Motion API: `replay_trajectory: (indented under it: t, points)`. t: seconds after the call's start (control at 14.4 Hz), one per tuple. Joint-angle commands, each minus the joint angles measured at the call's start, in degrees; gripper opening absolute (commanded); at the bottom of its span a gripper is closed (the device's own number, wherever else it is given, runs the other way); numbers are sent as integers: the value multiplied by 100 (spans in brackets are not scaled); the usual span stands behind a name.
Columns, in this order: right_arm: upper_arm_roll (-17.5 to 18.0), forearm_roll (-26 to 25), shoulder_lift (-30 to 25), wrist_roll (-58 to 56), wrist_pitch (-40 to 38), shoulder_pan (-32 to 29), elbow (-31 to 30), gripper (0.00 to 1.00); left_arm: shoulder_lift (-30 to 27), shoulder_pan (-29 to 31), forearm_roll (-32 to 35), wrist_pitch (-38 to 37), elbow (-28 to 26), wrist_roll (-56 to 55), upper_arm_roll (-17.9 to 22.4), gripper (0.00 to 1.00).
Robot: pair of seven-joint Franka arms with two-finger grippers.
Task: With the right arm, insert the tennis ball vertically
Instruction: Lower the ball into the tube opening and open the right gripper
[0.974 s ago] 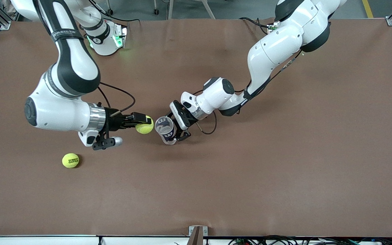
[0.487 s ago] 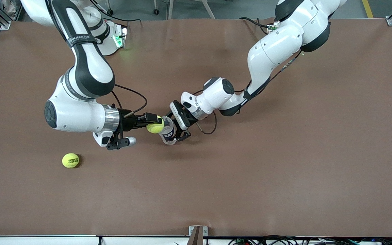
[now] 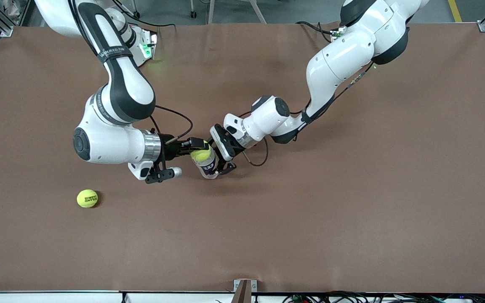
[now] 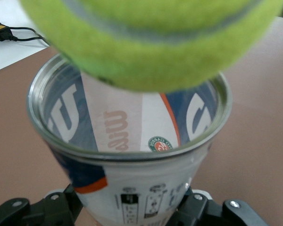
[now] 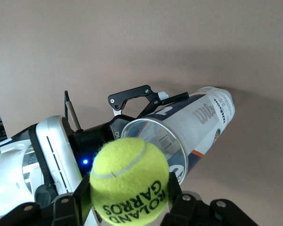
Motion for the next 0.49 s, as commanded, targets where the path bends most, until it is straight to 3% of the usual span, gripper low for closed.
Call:
replay_trajectory:
  t: [0.0,0.07,0.42]
  points:
    - [-54,58,50,20,-3,16,41,60,-8,-45,-100,-5,59,3,15,77]
    - [-54,58,50,20,-3,16,50,97,-8,-45,-100,-5,59,3,15,77]
    - [-54,58,50,20,-20,7,59,100,-8,-45,-100,-5,59,12,15,77]
